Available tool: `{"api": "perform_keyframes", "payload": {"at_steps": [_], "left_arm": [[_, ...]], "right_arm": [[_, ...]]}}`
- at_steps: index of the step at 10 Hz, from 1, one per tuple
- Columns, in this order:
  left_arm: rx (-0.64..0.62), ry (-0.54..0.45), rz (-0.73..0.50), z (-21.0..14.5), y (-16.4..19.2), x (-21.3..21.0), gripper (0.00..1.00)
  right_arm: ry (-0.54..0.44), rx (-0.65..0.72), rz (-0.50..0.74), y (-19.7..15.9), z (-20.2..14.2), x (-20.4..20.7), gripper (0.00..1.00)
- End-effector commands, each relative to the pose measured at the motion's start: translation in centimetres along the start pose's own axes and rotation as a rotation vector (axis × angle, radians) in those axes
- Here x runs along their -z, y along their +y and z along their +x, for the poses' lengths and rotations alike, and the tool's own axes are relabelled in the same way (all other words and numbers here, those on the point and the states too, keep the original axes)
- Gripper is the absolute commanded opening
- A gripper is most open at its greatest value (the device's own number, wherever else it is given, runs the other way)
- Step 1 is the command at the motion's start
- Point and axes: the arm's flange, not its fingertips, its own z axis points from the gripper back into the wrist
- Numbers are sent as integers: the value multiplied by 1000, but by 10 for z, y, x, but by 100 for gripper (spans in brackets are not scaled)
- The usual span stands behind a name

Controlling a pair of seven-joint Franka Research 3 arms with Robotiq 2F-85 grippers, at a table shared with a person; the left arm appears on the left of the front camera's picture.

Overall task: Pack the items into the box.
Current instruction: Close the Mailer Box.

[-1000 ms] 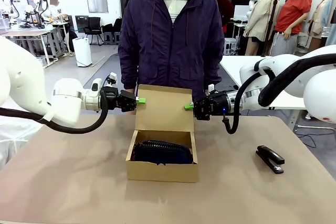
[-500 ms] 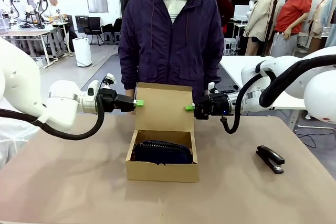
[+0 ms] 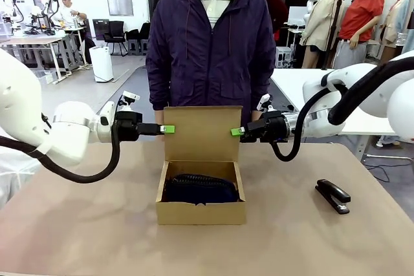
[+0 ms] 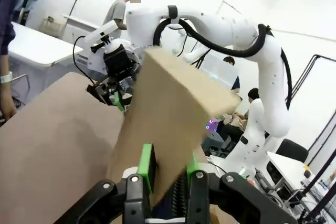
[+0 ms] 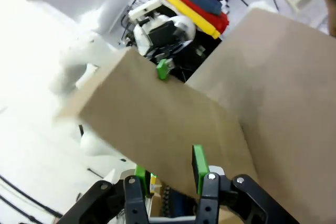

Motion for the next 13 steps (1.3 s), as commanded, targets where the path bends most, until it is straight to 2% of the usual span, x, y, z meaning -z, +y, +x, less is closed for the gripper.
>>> {"api": "perform_keyframes", "payload": {"at_steps": [1,3,5,8,9,10,11,13], "left_arm": [[46,8,4,-9,-18,-5,32],[75,2,-6,-19,-27,-6,32],[160,23,-107,-35,-39,-3,32],[318,-11,-171,-59,-49,-3,32],[320,-12,-199,-64,-48,-4,38],[326,-18,-234,-66,-49,-5,95],[337,-17,-235,-66,-51,-6,100],[341,-17,-224,-68,-53,-13,100]], "right_arm": [[-29,-129,16,37,-26,9,44],[-5,-234,40,53,-47,15,44],[-36,-343,-13,53,-61,18,44],[-45,-387,-13,41,-73,23,44],[-46,-392,-20,38,-74,22,44],[-34,-397,-10,38,-75,22,57],[-11,-390,14,39,-76,21,100],[-17,-371,32,37,-78,13,100]]}}
